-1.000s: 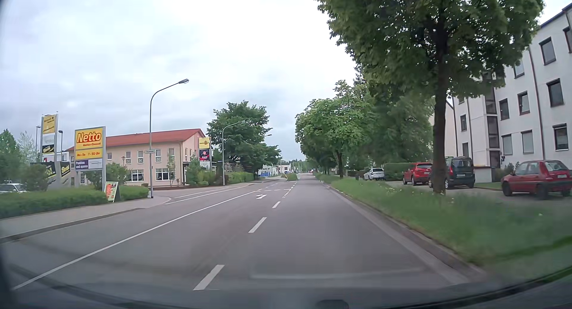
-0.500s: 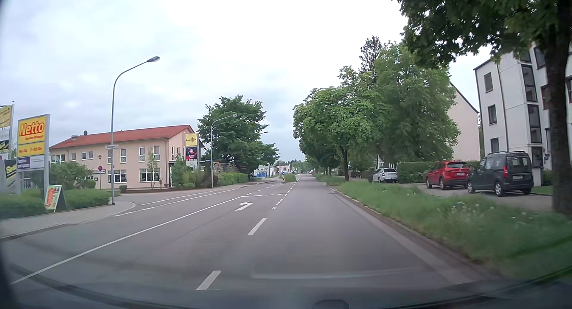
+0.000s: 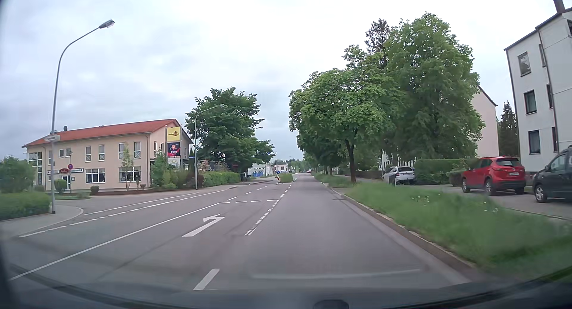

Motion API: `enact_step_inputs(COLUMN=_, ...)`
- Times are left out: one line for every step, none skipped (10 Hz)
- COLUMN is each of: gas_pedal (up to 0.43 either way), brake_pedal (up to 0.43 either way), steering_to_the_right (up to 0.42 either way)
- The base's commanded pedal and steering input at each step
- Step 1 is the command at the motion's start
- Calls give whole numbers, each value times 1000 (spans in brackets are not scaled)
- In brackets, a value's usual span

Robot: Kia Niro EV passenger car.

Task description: Follow the waypoints while adhering to traffic rules and regulations

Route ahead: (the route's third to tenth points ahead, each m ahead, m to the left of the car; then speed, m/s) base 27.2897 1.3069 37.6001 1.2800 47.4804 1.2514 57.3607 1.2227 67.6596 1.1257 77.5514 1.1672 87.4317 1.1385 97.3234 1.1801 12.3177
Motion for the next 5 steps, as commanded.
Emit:
enact_step_inputs(gas_pedal=98, brake_pedal=0, steering_to_the_right=2)
enact_step_inputs(gas_pedal=98, brake_pedal=0, steering_to_the_right=2)
enact_step_inputs(gas_pedal=98, brake_pedal=0, steering_to_the_right=2)
enact_step_inputs(gas_pedal=98, brake_pedal=0, steering_to_the_right=2)
enact_step_inputs(gas_pedal=98, brake_pedal=0, steering_to_the_right=2)
